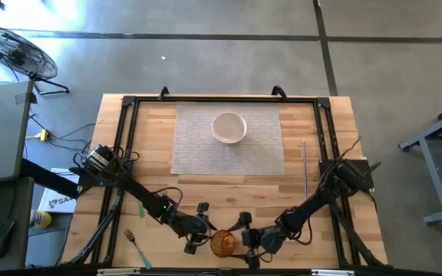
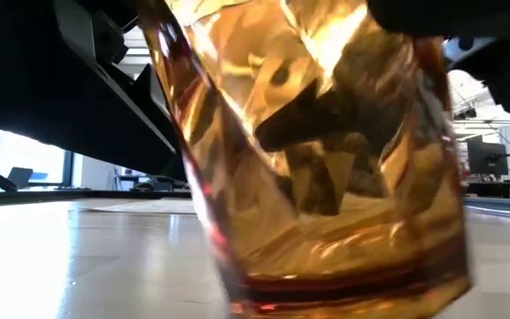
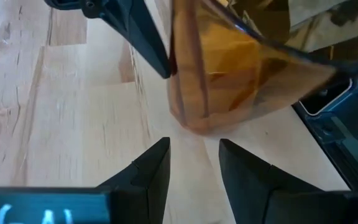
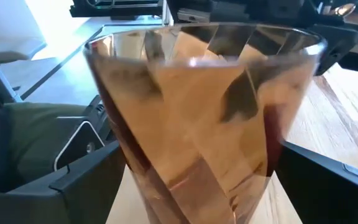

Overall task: Pick & Place Utensil
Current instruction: Put the brown glass on the top right of the gray mat, then put the purple drinking straw into the brown glass

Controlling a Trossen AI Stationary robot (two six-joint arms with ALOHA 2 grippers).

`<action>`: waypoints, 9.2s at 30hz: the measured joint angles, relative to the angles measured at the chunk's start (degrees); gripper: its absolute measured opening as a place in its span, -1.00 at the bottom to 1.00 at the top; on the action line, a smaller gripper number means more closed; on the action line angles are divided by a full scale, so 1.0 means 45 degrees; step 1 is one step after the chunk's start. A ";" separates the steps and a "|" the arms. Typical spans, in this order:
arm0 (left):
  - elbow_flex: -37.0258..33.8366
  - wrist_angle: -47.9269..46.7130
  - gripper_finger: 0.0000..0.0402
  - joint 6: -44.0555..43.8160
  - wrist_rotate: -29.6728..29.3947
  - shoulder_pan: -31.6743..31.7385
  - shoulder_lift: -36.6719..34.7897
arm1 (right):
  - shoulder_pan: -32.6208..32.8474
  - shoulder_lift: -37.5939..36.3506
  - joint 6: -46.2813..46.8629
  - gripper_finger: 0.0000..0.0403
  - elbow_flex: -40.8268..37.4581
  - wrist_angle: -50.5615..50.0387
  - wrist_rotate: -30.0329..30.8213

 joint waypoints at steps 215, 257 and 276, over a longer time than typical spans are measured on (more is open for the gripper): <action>-0.0005 -0.3645 -0.32 -0.1729 -0.0568 -0.0165 -0.1287 | -1.8404 -1.0904 0.6425 0.06 -0.6402 -1.9276 -0.5346; -0.0005 -0.3653 -0.32 -0.1729 -0.0577 -0.0165 -0.1287 | -1.8370 -1.0991 0.6717 -0.98 -0.6438 -1.8490 -0.5503; -0.0005 -0.3662 -0.32 -0.1729 -0.0577 -0.0165 -0.1291 | -1.5211 -1.2429 0.4789 -0.98 -0.1656 -1.6056 -0.0442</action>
